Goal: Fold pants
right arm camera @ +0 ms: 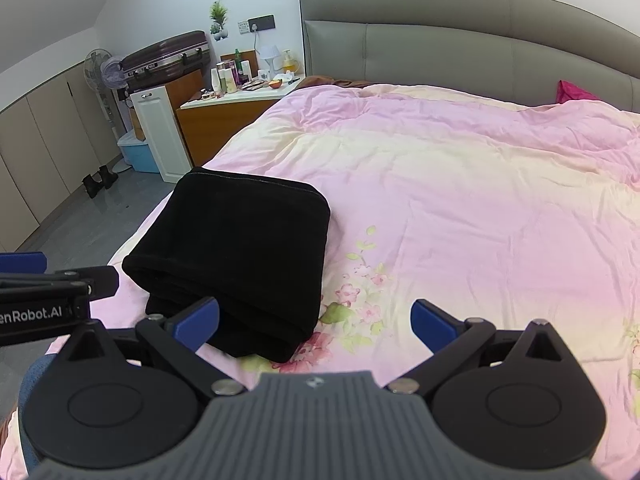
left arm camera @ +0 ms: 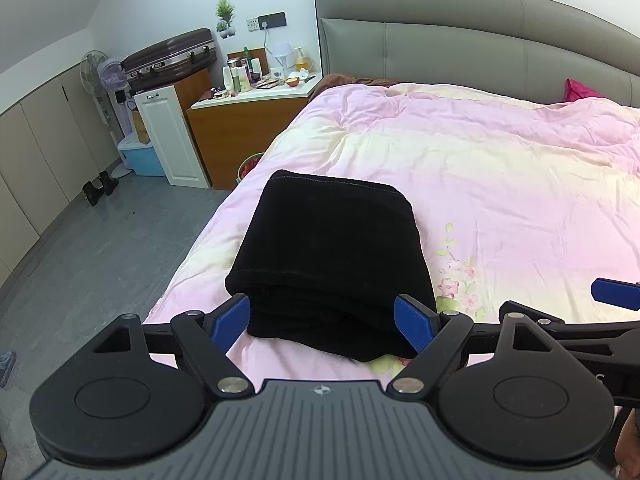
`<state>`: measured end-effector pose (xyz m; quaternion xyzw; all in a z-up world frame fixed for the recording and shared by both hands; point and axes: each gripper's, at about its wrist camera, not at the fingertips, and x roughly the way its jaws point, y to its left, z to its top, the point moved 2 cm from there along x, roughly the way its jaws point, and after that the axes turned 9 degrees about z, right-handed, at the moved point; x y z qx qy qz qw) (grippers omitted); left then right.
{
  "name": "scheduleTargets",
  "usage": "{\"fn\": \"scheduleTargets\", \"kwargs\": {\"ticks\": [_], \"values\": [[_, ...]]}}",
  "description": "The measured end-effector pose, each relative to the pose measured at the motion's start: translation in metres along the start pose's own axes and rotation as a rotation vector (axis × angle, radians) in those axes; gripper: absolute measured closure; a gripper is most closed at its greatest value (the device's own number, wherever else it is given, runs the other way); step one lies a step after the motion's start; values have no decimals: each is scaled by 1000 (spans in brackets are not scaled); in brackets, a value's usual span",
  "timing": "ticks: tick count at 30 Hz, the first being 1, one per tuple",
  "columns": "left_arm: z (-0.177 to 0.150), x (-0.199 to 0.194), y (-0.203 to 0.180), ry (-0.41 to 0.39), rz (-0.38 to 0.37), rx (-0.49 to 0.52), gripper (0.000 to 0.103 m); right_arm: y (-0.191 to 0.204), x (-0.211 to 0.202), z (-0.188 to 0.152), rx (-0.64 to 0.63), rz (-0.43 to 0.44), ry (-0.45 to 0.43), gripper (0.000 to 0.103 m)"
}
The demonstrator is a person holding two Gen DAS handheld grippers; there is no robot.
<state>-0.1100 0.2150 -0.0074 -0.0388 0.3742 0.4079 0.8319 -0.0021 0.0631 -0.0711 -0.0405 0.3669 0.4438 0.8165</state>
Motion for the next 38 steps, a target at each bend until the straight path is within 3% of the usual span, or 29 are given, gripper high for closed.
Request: {"fn": "scheduleTargets", "kwargs": {"ticks": [34,38], "values": [[2,1,-2,-4,-26,8,7,-4,-5,-5,13,-31,15,5],[2,0,-4,-40,-18,10,8,-4,-5,-6,18,-26,12,5]]}}
